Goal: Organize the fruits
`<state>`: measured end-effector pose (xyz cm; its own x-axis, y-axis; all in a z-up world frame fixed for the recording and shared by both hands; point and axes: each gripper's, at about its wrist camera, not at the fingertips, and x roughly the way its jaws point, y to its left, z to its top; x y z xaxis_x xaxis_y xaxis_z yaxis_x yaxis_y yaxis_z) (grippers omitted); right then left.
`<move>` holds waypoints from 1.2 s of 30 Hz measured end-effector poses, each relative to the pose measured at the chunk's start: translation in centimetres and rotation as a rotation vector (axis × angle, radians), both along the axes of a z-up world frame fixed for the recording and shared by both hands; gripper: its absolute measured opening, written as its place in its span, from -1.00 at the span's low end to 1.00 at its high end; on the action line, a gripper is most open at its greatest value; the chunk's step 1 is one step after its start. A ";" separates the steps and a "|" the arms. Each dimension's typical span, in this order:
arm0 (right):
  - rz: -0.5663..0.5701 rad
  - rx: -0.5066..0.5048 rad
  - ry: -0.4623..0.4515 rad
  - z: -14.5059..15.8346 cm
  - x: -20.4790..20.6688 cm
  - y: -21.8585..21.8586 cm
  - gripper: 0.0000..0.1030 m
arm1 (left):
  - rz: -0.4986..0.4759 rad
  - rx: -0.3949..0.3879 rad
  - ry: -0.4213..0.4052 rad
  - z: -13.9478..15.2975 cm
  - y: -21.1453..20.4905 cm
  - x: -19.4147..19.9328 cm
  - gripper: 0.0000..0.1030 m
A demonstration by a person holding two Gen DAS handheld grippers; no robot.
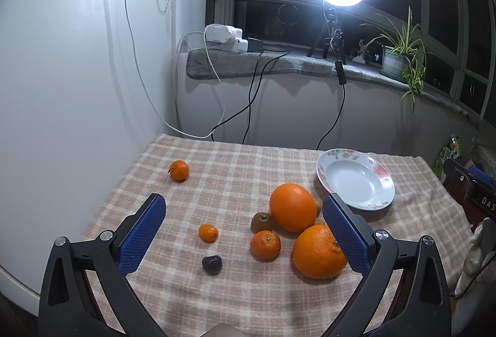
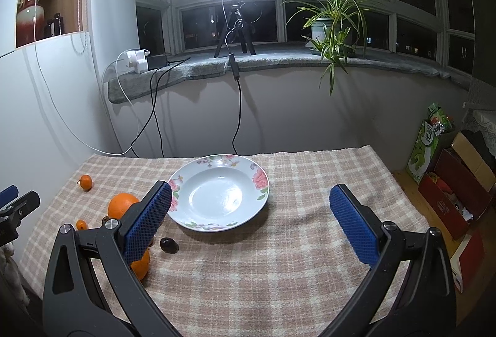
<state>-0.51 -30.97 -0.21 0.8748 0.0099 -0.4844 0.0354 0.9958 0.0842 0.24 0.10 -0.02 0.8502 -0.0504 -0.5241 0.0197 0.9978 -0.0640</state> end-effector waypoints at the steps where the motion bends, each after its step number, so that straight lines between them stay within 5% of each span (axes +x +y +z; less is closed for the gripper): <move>1: 0.000 0.000 0.002 0.1 0.0 -0.1 1.00 | 0.001 0.001 -0.001 0.0 0.0 0.0 0.96; 21: 0.008 0.004 0.015 -0.3 0.2 -0.1 1.00 | -0.022 -0.020 0.037 -0.9 -0.6 0.5 0.96; 36: 0.278 0.250 0.209 -5.5 3.1 0.3 0.94 | -0.136 -0.195 0.199 -5.0 -0.9 1.3 0.72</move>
